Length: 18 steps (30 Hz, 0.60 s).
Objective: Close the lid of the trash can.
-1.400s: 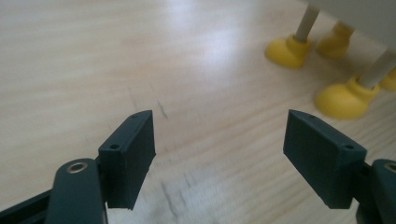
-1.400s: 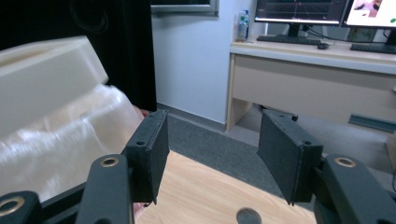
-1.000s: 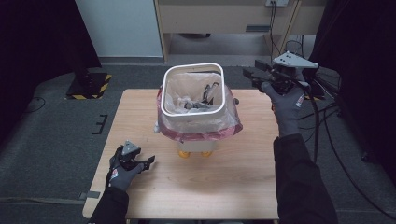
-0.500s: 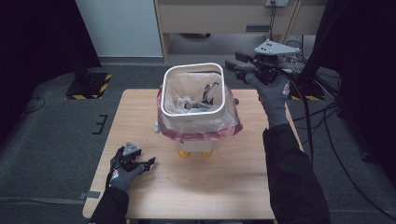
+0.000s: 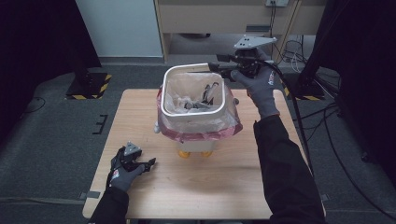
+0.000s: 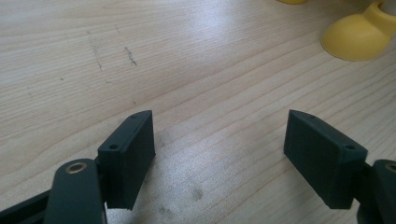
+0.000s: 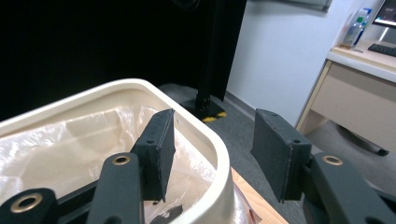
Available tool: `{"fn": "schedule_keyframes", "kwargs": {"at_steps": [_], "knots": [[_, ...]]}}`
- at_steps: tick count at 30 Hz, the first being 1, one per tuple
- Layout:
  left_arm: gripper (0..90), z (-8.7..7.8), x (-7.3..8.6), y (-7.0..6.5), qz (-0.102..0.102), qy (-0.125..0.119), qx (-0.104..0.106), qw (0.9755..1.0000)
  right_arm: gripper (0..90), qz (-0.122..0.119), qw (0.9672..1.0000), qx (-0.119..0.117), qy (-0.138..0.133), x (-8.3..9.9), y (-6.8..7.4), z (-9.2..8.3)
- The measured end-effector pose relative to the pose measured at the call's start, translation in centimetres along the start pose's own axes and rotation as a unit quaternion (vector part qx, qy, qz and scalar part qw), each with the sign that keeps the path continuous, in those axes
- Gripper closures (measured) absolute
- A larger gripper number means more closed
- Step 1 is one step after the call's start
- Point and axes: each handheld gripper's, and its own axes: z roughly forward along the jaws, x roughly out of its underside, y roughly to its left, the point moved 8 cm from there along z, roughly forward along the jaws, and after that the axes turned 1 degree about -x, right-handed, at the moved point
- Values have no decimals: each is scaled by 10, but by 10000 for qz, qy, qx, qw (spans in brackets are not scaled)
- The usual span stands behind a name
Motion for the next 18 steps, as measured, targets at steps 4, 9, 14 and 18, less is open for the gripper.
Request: {"fn": "schedule_keyframes", "kwargs": {"at_steps": [4, 9, 14, 18], "knots": [[240, 0, 0, 0, -45, -5, 25, 10000, 494, 26, 9997, -127, 210, 3, 0, 9], [240, 0, 0, 0, -38, 7, 36, 10000, 516, -17, 9987, -132, 493, 11, -4, 17], [240, 0, 0, 0, -15, 15, 39, 10000, 596, -5, 9981, -140, 607, 14, -7, 22], [240, 0, 1, 0, -8, 25, 48, 10000, 692, -20, 9974, -144, 700, 16, -7, 23]]}}
